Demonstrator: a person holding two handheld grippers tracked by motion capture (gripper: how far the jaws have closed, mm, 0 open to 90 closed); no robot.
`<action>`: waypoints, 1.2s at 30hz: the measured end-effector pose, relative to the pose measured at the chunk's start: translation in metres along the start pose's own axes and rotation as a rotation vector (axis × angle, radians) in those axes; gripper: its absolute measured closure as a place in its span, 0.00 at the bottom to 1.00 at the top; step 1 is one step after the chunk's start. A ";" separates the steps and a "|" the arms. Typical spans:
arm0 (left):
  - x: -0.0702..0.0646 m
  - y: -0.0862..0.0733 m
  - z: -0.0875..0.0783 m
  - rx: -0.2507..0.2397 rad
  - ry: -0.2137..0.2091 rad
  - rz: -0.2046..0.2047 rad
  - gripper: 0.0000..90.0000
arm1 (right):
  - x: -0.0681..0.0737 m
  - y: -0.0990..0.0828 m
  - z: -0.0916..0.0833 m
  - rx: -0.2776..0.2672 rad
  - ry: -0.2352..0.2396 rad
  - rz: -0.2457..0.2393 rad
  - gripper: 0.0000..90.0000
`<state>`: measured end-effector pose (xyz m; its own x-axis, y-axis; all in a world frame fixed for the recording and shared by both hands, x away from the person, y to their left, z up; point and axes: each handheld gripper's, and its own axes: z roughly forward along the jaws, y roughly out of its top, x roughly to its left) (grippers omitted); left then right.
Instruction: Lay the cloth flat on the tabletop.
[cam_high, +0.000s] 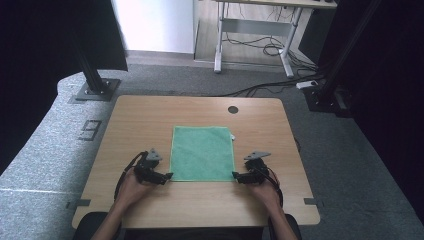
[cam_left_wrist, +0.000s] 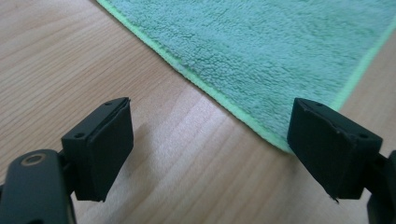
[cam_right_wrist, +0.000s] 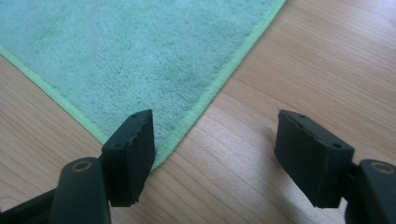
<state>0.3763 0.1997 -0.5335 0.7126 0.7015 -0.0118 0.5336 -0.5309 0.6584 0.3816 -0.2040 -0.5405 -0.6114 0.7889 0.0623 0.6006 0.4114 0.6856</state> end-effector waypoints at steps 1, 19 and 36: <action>0.001 -0.001 -0.002 0.001 0.001 0.000 0.16 | -0.001 0.000 -0.002 -0.005 -0.006 0.002 0.29; 0.022 -0.021 -0.006 0.024 0.042 -0.048 0.09 | -0.025 -0.014 -0.003 -0.016 -0.055 0.017 0.13; 0.026 -0.025 -0.002 -0.001 0.050 -0.052 0.00 | -0.024 -0.017 0.004 -0.040 -0.071 -0.004 0.00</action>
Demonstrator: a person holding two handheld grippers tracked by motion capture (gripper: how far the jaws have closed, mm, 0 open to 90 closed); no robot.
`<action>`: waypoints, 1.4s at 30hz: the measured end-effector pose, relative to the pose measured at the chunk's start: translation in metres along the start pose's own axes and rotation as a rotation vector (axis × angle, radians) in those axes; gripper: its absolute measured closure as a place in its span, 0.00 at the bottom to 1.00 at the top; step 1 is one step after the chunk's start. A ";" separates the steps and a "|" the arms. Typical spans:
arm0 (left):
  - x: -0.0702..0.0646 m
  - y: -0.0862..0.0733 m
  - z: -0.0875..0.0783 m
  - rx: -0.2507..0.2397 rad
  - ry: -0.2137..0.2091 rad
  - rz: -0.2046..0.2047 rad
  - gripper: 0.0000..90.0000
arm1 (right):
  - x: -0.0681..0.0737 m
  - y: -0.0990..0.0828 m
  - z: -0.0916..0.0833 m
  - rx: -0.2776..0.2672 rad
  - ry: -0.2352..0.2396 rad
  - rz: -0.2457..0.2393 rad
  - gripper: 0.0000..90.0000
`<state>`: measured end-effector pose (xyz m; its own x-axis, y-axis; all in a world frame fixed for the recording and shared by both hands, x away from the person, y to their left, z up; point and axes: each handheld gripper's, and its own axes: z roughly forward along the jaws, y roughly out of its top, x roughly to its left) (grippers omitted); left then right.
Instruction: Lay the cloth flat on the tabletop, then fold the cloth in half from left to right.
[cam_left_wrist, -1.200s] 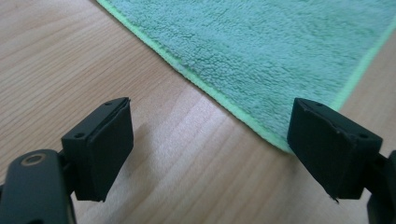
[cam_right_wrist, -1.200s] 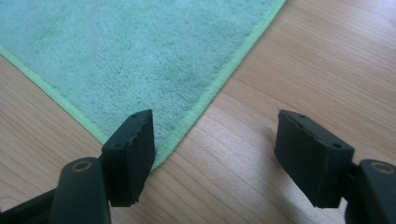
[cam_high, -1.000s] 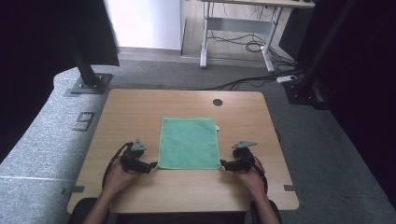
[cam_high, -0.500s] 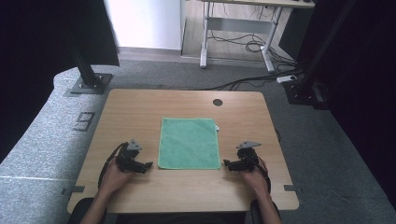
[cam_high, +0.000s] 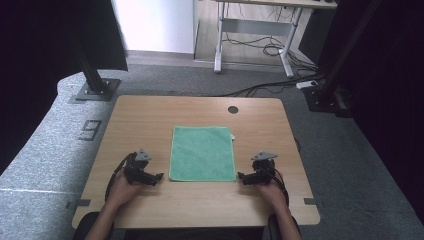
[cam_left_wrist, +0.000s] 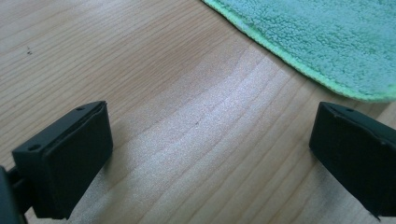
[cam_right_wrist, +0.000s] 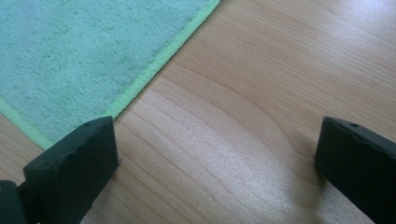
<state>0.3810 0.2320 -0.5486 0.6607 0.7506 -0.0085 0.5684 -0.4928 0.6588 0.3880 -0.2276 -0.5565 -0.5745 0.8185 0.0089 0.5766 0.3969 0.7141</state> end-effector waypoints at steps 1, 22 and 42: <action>0.000 0.000 0.000 0.000 0.000 0.000 0.00 | 0.000 0.000 0.000 0.000 0.000 0.000 0.00; -0.006 0.053 0.017 -0.046 0.022 0.028 0.00 | 0.015 0.012 -0.009 -0.006 -0.013 -0.001 0.00; -0.040 0.040 0.027 0.024 0.033 0.097 0.02 | 0.020 0.010 0.001 0.050 -0.037 -0.014 0.00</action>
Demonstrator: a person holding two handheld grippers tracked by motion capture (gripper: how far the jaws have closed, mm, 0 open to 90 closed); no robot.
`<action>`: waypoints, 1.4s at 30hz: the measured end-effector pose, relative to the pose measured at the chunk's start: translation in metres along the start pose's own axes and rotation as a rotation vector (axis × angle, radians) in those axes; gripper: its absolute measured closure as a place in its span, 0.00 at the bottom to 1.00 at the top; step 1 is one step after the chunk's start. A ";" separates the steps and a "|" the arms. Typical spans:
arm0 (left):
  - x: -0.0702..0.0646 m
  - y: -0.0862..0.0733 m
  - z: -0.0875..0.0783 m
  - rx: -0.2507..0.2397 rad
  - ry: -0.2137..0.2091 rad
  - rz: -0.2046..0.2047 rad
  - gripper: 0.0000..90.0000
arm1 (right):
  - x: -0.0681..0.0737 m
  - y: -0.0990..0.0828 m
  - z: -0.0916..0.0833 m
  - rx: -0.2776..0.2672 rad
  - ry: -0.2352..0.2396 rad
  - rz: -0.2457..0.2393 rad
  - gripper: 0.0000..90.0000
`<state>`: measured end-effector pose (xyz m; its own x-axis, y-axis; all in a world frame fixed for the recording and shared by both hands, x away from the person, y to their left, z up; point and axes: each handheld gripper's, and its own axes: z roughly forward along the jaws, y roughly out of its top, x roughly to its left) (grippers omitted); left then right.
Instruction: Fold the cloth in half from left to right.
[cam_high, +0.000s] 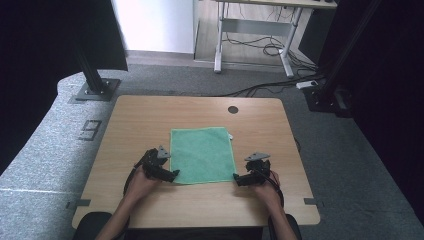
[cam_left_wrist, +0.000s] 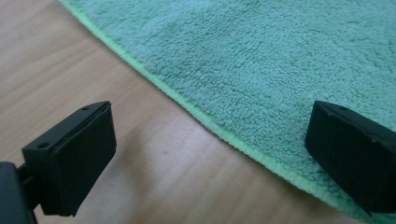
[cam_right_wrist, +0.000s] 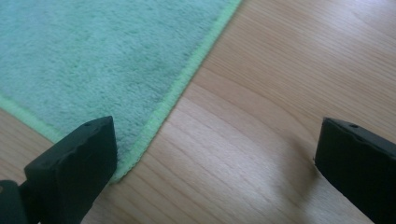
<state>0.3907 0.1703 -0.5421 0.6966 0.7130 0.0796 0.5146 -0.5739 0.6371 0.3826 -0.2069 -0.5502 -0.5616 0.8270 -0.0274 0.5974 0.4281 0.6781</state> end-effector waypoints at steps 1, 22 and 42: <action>-0.004 0.000 -0.001 0.000 -0.002 0.006 0.02 | -0.001 0.000 0.000 0.000 -0.003 0.004 0.00; -0.029 -0.002 -0.010 -0.033 -0.076 -0.024 0.01 | -0.022 -0.009 -0.007 0.020 -0.022 0.061 0.00; 0.063 0.024 0.007 -0.052 0.058 -0.169 0.01 | -0.023 -0.011 -0.006 -0.004 -0.010 0.067 0.00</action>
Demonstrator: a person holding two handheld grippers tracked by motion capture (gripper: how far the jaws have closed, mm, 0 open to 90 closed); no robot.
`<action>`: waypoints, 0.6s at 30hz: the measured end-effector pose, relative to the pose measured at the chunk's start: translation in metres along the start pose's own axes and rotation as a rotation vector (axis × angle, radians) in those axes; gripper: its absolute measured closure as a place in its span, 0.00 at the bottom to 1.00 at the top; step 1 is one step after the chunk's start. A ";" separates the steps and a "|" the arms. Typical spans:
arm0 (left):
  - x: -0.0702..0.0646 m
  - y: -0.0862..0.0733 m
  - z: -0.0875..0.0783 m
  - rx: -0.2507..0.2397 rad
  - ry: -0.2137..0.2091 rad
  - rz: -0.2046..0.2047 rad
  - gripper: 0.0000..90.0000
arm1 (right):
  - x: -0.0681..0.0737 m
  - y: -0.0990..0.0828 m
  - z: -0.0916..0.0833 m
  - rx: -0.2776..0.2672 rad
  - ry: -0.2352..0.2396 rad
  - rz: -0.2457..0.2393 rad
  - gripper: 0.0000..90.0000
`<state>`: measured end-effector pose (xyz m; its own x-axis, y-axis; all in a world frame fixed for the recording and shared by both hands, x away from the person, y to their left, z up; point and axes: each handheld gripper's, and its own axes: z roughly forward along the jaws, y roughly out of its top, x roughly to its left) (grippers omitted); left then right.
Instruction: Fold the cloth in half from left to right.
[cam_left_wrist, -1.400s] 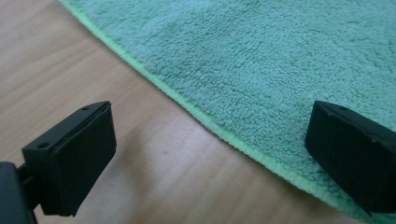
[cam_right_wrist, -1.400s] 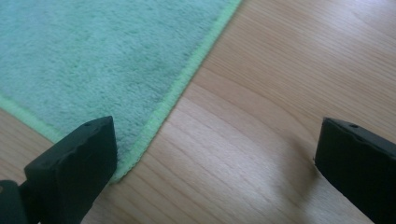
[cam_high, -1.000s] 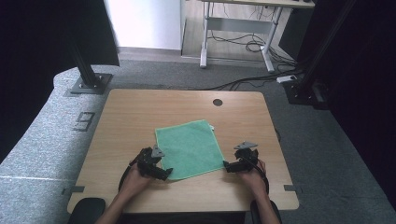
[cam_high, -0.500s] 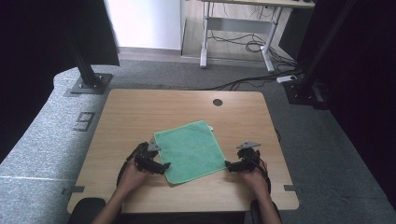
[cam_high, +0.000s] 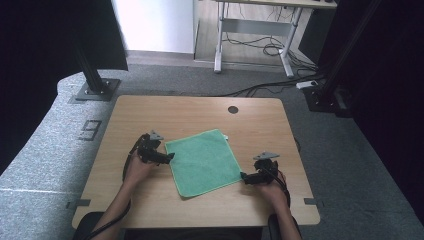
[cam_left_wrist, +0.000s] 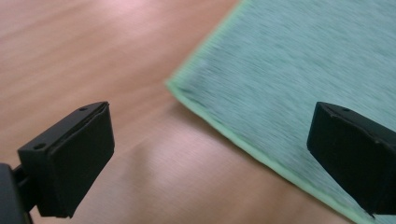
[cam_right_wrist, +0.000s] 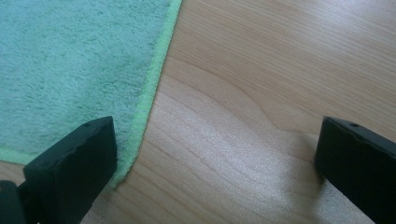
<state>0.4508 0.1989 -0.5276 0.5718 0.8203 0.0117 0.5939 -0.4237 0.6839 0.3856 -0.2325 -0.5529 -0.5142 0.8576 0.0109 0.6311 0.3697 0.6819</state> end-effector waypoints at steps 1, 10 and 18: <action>0.003 0.002 0.002 -0.002 0.008 -0.011 0.01 | 0.000 0.000 0.000 -0.001 0.000 -0.001 0.00; 0.021 0.015 0.023 0.005 0.087 -0.068 0.01 | 0.000 0.000 0.000 -0.004 0.001 0.000 0.00; 0.026 0.011 0.037 0.034 0.098 -0.084 0.00 | 0.001 0.000 0.001 -0.007 0.003 -0.001 0.00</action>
<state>0.4931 0.2013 -0.5461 0.4624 0.8862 0.0278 0.6573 -0.3637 0.6600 0.3856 -0.2318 -0.5534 -0.5168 0.8560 0.0121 0.6265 0.3685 0.6868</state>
